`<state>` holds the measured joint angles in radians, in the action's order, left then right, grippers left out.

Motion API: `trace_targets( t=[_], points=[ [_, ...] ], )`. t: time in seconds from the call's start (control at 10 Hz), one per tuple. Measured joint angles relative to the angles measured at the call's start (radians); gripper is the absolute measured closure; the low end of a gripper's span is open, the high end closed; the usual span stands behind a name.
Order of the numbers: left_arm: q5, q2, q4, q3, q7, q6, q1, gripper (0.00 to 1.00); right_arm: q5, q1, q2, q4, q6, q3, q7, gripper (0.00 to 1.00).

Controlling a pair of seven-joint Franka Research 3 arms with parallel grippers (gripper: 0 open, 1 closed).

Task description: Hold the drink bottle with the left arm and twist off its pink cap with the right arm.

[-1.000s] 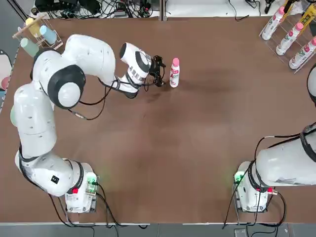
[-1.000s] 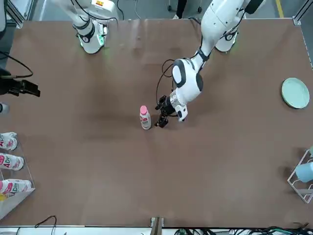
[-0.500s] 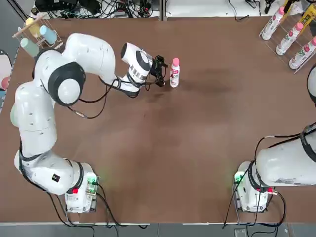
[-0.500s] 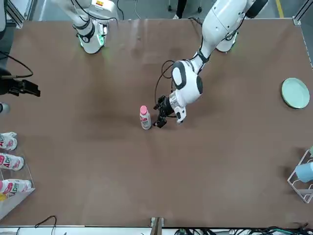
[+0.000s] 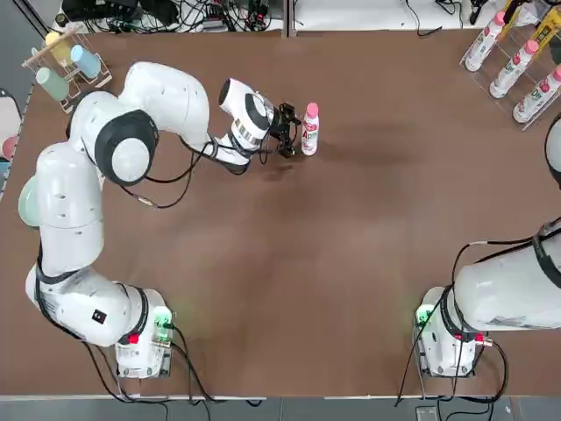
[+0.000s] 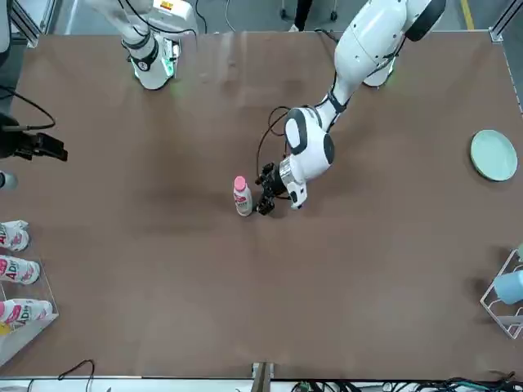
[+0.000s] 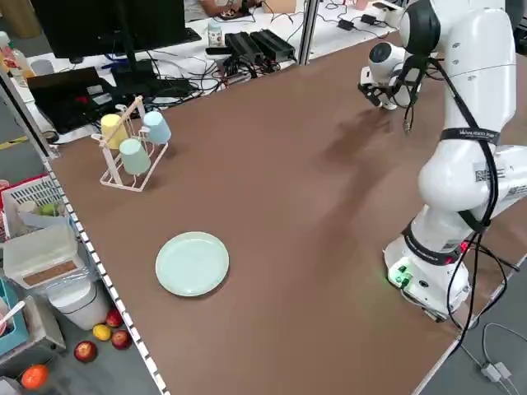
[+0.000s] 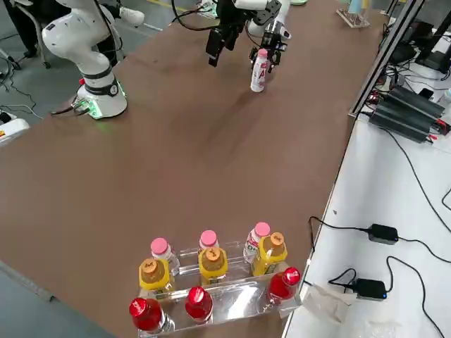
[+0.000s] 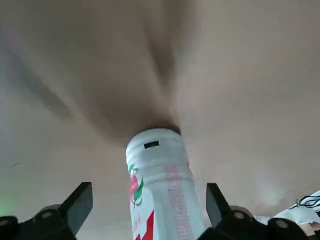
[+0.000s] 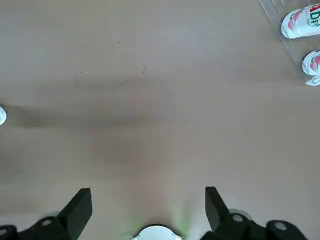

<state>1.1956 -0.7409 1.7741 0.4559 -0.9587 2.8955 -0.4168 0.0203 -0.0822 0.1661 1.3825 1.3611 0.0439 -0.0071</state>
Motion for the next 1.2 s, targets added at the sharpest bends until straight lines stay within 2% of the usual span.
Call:
trace_targets(
  t=[0.3,0.9,1.0,1.2],
  points=[
    [-0.021,-0.026,-0.024,0.003,0.0,-0.002,-0.005,0.0,-0.002,0.007,0.002,0.002,0.002,0.003,0.0,0.0],
    [-0.056,-0.081,-0.084,0.005,0.0,-0.006,-0.011,0.0,-0.003,0.177,0.078,0.017,0.123,0.014,0.01,0.0],
    [-0.056,-0.088,-0.095,0.006,0.0,-0.006,-0.013,0.0,-0.016,0.194,0.099,0.019,0.148,0.014,0.01,0.0],
    [-0.056,-0.11,-0.122,0.006,0.0,-0.007,-0.015,0.0,-0.131,0.209,0.154,0.025,0.202,0.014,0.011,0.0]
  ],
)
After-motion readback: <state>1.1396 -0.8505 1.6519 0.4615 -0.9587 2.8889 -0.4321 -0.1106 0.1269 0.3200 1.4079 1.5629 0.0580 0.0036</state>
